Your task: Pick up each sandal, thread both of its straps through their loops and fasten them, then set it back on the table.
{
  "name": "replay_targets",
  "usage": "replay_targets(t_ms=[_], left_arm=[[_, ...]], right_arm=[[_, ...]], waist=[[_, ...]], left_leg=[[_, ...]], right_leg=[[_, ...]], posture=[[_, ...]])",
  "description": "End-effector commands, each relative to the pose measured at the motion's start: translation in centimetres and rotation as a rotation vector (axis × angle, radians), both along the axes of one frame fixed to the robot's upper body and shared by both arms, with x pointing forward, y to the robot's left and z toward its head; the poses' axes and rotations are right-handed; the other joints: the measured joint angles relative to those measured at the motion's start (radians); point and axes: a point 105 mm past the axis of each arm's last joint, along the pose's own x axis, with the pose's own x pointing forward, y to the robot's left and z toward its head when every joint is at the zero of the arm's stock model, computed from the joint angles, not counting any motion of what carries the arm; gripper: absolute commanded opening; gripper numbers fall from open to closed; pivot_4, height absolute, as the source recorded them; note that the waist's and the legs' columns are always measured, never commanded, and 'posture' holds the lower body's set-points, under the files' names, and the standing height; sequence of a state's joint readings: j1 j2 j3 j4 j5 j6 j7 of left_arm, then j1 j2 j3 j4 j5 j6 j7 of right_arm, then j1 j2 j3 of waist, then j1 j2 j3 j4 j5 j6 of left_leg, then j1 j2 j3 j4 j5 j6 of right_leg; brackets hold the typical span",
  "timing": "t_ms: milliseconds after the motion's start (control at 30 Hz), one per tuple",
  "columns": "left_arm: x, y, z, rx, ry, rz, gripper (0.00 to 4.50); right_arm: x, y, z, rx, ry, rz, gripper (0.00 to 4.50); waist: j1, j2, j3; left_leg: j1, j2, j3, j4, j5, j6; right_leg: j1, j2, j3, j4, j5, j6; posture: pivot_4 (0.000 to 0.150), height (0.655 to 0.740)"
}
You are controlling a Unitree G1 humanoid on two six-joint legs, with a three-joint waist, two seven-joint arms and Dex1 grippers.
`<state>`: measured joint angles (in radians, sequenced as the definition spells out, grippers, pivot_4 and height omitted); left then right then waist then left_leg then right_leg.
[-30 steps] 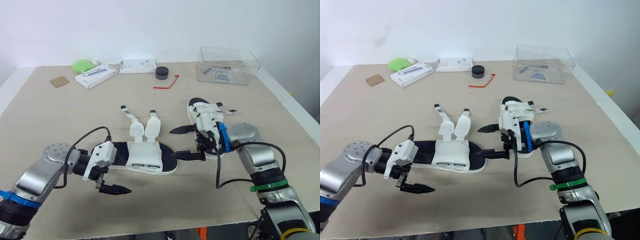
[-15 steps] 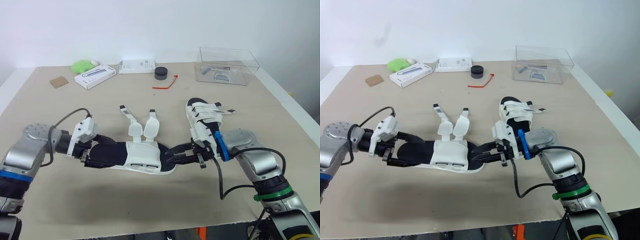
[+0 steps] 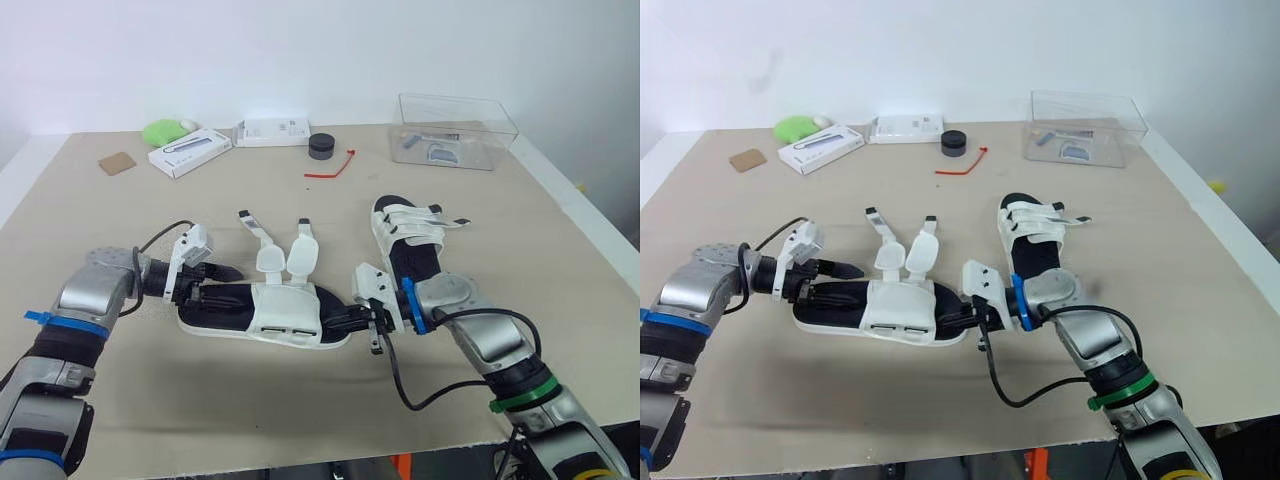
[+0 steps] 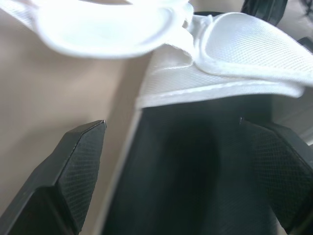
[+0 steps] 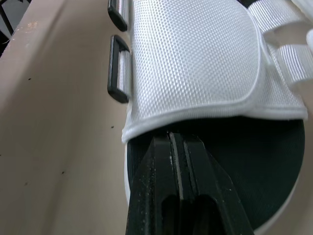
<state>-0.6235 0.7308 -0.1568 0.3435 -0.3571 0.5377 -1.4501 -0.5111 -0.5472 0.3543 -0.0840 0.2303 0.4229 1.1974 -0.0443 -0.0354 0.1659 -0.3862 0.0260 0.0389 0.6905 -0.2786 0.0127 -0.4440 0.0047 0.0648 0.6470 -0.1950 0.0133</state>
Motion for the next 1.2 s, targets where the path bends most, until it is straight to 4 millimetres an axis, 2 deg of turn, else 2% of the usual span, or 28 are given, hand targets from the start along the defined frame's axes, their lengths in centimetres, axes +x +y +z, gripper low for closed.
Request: replay_targets(t_ms=[33,233,433,600,733,933,1200], left_arm=[[-0.2,-0.6,1.6,-0.027,-0.011,-0.049,4.5],[-1.6,-1.2,1.2,-0.003,0.011,-0.122,4.5],[-1.7,-1.5,1.2,0.001,-0.01,-0.121,4.5],[-0.7,-0.5,1.4,0.02,-0.049,-0.077,4.5],[0.3,0.6,2.7,-0.008,-0.055,-0.026,4.5],[1.1,1.4,4.4,-0.126,0.052,0.044,4.5],[1.0,0.2,2.0,-0.198,0.32,0.132,4.5]], right_arm=[[0.5,0.2,1.0,0.006,-0.056,0.002,0.09],[1.4,-0.4,1.1,-0.006,-0.079,-0.019,0.09],[2.1,-0.6,1.1,-0.009,-0.093,-0.025,0.09],[1.8,-0.7,0.9,-0.013,-0.087,-0.016,0.09],[1.5,-0.7,0.6,-0.015,-0.08,-0.009,0.09],[1.2,-0.7,0.5,-0.018,-0.082,-0.003,0.09],[1.0,-0.9,0.7,-0.034,-0.092,0.01,0.09]], waist=[[0.0,0.0,0.0],[0.0,0.0,0.0],[0.0,0.0,0.0],[0.0,0.0,0.0],[0.0,0.0,0.0],[0.0,0.0,0.0],[0.0,-0.001,0.0]], left_leg=[[0.0,0.0,0.0,0.0,0.0,0.0],[0.0,0.0,0.0,0.0,0.0,0.0],[0.0,0.0,0.0,0.0,0.0,0.0],[0.001,0.0,0.0,0.0,0.0,0.0],[0.0,0.0,0.0,0.001,0.0,0.0],[0.0,0.0,0.0,0.001,0.0,0.0],[0.0,0.0,0.0,0.001,0.0,0.0]], right_leg=[[0.0,0.0,0.0,0.0,0.0,0.0],[0.0,0.0,0.0,0.0,0.0,0.0],[0.0,0.0,0.001,0.0,0.0,0.0],[0.0,0.0,0.001,0.0,0.0,-0.001],[0.0,0.0,0.0,0.0,0.0,-0.001],[0.0,0.0,0.0,0.0,0.0,-0.001],[0.0,0.0,0.0,0.0,-0.001,0.0]], posture=[[0.15,0.74],[0.15,0.74],[0.15,0.74],[0.15,0.74],[0.15,0.74],[0.15,0.74],[0.15,0.74]])
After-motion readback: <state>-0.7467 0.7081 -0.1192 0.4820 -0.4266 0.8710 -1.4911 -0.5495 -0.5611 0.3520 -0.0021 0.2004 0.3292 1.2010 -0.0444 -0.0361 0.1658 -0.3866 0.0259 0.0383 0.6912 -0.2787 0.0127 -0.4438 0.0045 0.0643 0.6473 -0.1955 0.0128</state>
